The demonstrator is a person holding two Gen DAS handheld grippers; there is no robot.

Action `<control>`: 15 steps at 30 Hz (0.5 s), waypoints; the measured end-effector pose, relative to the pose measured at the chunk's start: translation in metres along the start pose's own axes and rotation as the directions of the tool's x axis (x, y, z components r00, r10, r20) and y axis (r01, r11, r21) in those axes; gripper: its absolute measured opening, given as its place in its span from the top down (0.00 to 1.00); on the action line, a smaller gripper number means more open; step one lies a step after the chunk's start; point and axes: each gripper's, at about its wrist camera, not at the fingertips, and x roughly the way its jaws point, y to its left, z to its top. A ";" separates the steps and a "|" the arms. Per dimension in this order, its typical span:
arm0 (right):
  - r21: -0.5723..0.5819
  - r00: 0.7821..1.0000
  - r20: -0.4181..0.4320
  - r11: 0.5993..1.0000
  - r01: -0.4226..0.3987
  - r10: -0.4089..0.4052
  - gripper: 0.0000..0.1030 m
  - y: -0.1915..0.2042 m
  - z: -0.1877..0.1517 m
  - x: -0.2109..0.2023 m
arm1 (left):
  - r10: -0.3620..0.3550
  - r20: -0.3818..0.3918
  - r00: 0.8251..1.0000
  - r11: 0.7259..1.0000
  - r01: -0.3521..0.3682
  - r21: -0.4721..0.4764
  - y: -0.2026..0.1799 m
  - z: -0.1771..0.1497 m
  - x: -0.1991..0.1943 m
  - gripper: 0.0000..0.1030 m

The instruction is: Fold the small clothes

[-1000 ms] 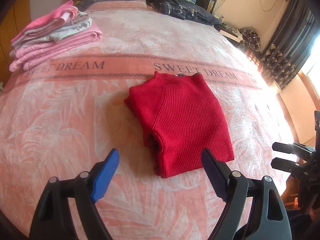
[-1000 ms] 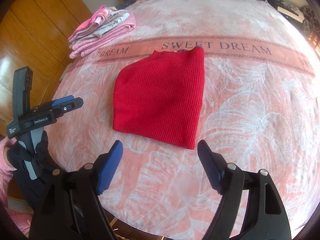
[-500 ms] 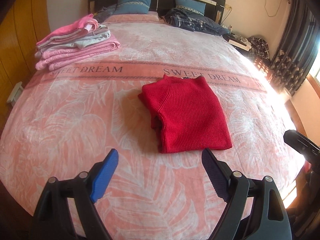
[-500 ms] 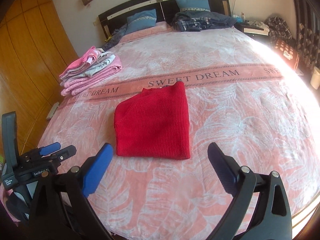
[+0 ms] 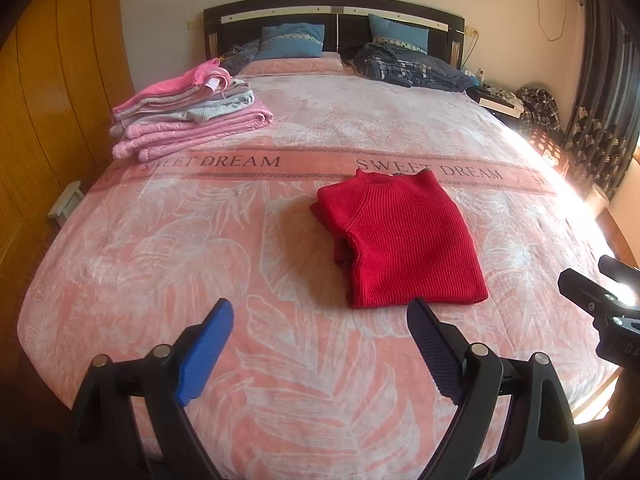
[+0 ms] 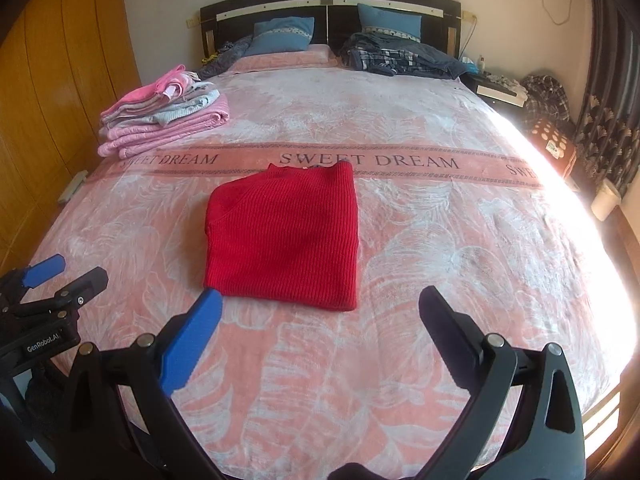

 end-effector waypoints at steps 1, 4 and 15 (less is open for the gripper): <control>-0.004 1.000 -0.008 1.000 -0.006 0.006 0.05 0.002 0.000 0.001 | 0.004 0.000 1.000 1.000 -0.004 0.000 0.000 0.001 0.000 0.13; 0.000 0.999 -0.032 1.000 -0.028 0.028 0.05 0.005 -0.002 0.005 | 0.008 -0.006 1.000 1.000 -0.008 -0.003 0.000 0.000 0.002 0.12; 0.029 0.990 -0.127 0.998 -0.062 0.065 0.05 0.007 -0.008 0.022 | 0.038 -0.079 0.996 0.999 -0.036 0.021 -0.004 -0.011 0.018 0.12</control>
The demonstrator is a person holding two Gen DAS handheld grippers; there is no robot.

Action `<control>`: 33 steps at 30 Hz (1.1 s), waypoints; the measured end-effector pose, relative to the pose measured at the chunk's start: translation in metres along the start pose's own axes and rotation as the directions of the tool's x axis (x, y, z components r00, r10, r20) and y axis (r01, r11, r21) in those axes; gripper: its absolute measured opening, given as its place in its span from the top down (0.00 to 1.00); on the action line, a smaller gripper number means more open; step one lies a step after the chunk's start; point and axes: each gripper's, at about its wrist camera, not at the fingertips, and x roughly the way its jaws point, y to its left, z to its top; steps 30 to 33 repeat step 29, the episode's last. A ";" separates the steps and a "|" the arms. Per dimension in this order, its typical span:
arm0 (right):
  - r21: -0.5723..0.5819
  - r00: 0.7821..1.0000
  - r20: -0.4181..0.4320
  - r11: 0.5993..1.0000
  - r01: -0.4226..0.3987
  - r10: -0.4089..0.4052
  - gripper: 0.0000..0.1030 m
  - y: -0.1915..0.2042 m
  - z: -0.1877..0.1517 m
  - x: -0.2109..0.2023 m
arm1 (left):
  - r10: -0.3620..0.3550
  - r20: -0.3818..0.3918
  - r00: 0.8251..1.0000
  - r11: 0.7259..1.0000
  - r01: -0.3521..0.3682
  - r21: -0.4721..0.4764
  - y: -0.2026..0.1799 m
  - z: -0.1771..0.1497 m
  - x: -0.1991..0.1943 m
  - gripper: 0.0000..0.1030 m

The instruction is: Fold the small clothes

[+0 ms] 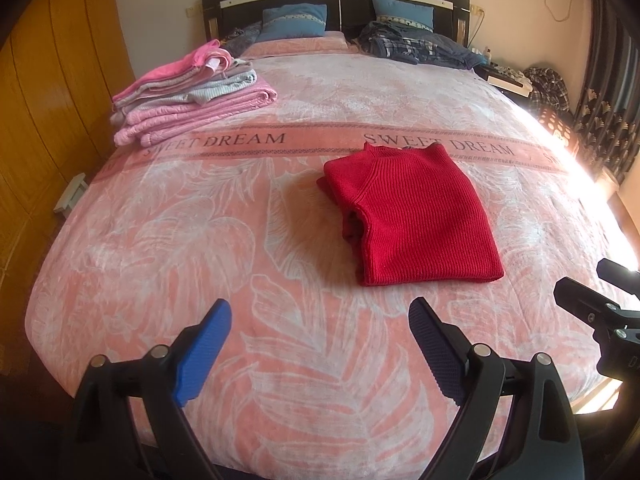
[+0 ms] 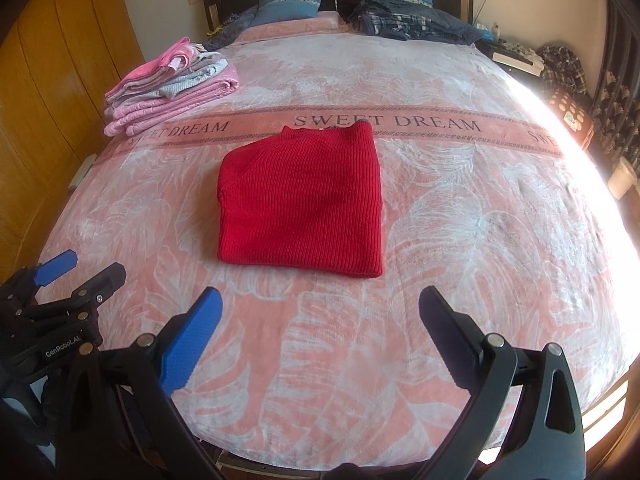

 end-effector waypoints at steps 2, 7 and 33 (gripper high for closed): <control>0.005 1.000 -0.008 1.000 -0.001 0.001 0.05 0.000 -0.001 0.000 | 0.004 -0.005 1.000 1.000 -0.004 0.001 0.000 -0.001 0.002 0.12; 0.009 1.000 -0.021 1.000 0.003 -0.003 0.05 -0.002 -0.002 0.003 | 0.017 -0.022 1.000 1.000 -0.017 -0.001 0.001 -0.002 0.007 0.12; 0.017 0.998 -0.059 0.999 0.038 -0.037 0.05 -0.008 -0.006 0.015 | 0.025 -0.046 0.999 1.000 -0.024 0.013 -0.001 -0.004 0.015 0.12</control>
